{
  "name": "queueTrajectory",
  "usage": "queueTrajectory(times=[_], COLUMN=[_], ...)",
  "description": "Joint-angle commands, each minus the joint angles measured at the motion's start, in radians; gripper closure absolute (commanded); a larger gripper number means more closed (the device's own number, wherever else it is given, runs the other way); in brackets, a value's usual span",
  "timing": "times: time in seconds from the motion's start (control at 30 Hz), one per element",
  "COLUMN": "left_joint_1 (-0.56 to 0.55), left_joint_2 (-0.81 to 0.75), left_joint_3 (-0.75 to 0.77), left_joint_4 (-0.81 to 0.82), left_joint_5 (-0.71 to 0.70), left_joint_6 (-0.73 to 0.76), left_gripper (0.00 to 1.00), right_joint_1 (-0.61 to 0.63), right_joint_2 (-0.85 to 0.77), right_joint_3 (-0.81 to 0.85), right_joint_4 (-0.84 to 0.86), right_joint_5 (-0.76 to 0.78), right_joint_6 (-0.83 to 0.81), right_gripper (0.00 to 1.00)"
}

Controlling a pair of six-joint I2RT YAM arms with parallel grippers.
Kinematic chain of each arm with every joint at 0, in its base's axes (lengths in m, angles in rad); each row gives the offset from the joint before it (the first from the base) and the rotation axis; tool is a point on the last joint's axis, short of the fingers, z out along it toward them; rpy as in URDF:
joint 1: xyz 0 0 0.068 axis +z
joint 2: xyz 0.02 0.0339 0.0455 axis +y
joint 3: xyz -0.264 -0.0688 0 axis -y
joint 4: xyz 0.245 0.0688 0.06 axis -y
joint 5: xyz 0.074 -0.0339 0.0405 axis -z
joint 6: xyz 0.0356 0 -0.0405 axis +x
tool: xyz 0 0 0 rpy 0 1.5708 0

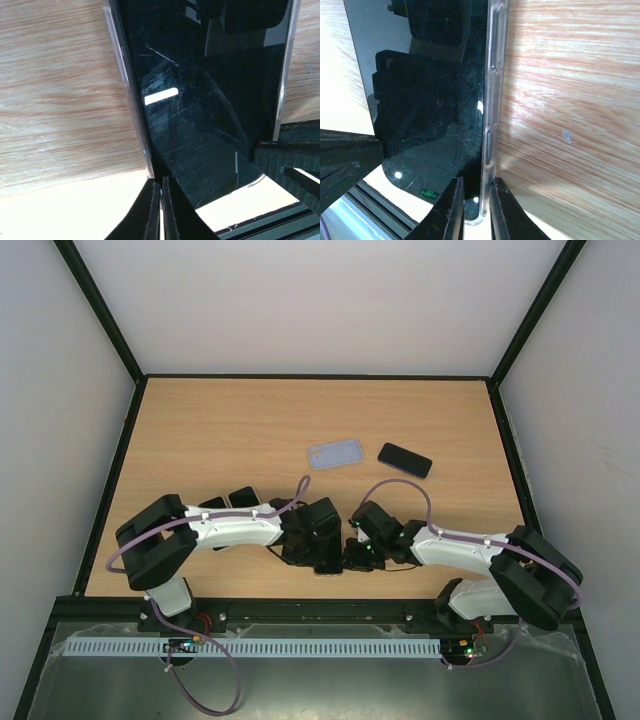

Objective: Put the phone into the phone case

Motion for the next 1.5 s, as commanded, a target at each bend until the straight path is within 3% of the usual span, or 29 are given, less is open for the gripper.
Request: queueTrajectory(times=[0.0, 0.3, 0.47, 0.6, 1.07, 1.47], left_joint_1=[0.009, 0.012, -0.023, -0.069, -0.119, -0.141], left_joint_2=[0.135, -0.087, -0.132, -0.116, -0.057, -0.039], left_joint_3=[-0.095, -0.155, -0.192, -0.191, -0.137, -0.072], left_joint_4=[0.25, 0.227, 0.202, 0.183, 0.127, 0.006], left_joint_5=[-0.091, -0.126, -0.099, -0.092, -0.085, -0.11], left_joint_6=[0.017, -0.047, -0.095, -0.131, -0.175, -0.189], left_gripper=[0.91, 0.72, 0.7, 0.7, 0.89, 0.85], right_joint_1=[0.017, 0.015, 0.017, 0.017, 0.016, 0.018], right_joint_2=[0.019, -0.062, -0.103, -0.125, -0.11, -0.086], right_joint_3=[0.05, 0.118, 0.087, 0.046, -0.066, -0.092], right_joint_4=[0.238, -0.013, -0.051, -0.044, 0.105, 0.191], right_joint_5=[0.006, 0.161, 0.151, 0.162, 0.071, 0.0], right_joint_6=[-0.011, -0.088, -0.069, -0.053, -0.013, 0.03], right_gripper=[0.87, 0.7, 0.69, 0.69, 0.71, 0.72])
